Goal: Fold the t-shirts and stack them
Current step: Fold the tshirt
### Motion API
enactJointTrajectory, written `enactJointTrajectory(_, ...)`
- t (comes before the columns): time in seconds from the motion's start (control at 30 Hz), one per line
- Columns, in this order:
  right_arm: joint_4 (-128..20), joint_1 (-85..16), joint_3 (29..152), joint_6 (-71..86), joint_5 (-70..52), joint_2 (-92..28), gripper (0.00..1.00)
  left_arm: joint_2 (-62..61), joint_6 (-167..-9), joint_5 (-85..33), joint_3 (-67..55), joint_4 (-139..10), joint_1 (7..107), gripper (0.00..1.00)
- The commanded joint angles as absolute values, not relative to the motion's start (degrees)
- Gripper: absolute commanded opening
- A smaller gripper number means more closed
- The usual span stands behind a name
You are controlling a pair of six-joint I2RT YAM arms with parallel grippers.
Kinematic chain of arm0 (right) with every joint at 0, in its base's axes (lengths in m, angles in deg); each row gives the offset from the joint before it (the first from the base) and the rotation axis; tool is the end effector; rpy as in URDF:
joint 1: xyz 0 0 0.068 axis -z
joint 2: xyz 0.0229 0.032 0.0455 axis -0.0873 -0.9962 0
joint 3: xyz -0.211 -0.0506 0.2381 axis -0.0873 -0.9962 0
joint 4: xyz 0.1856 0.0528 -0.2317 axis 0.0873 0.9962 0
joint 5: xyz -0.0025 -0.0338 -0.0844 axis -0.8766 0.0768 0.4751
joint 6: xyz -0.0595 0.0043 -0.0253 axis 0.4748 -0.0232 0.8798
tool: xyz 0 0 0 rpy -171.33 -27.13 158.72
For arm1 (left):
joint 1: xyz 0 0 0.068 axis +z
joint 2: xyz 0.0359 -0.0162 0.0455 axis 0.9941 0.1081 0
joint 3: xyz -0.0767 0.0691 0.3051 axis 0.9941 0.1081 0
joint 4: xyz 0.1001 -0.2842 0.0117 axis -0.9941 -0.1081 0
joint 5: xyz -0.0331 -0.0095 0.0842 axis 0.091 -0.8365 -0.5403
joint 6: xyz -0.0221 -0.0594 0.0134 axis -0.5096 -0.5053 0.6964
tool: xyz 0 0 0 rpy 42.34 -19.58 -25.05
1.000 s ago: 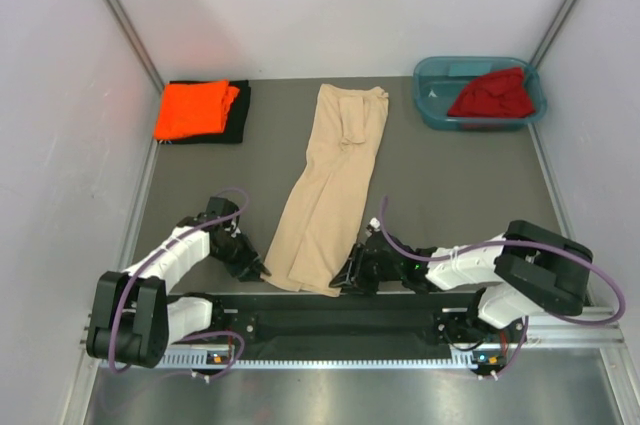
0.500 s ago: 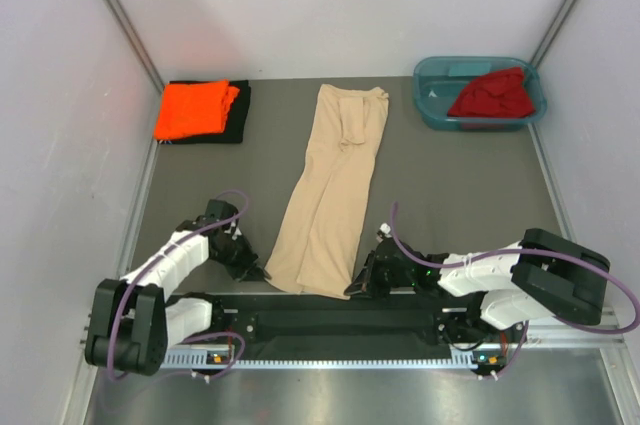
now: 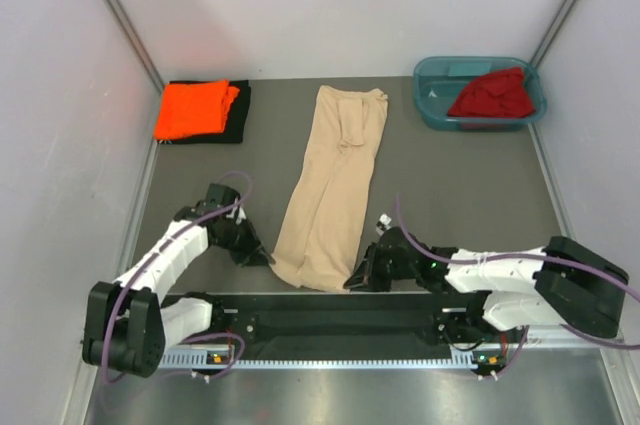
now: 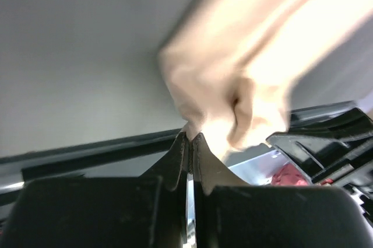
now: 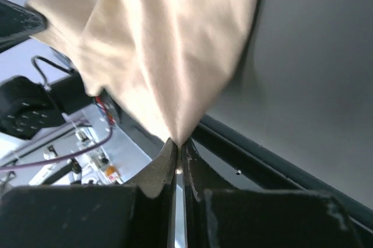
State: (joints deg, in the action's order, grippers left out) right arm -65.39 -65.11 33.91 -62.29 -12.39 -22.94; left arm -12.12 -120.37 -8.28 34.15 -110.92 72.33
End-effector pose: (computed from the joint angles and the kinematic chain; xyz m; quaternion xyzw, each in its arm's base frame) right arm 0.1092 0.2098 0.1371 0.0917 0.9054 0.4095 0.0650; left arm 0.1786 -0.0587 0.1806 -0.2415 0.9368 -0.2531 0.0051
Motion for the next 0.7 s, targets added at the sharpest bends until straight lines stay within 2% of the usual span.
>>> enactJointTrajectory(0.0,-57.56,-57.43,38.21,-55.97,-14.75,-18.61,0.00,-9.94,-117.91,-8.75,25.15,-108.21,72.19,0.00)
enactJointTrajectory(0.1,-50.98,-48.21,42.60,-48.24,-18.79,-18.51,0.00,-6.42,-118.26,-7.26,20.22,-104.18,72.19,0.00)
enactJointTrajectory(0.27,-43.57,-34.92,54.81,-34.62,-24.86,-26.06,0.00,3.76,-119.75,-4.88,11.26,-98.63,72.02,0.00)
enactJointTrajectory(0.5,-35.22,-25.50,75.62,-23.62,-33.47,-43.71,0.00,21.43,-121.94,-2.07,-5.19,-94.49,71.84,0.00)
enactJointTrajectory(0.67,-30.47,-20.58,85.57,-19.22,-37.17,-52.69,0.00,33.47,-123.88,-0.22,-16.95,-92.91,71.58,0.00)
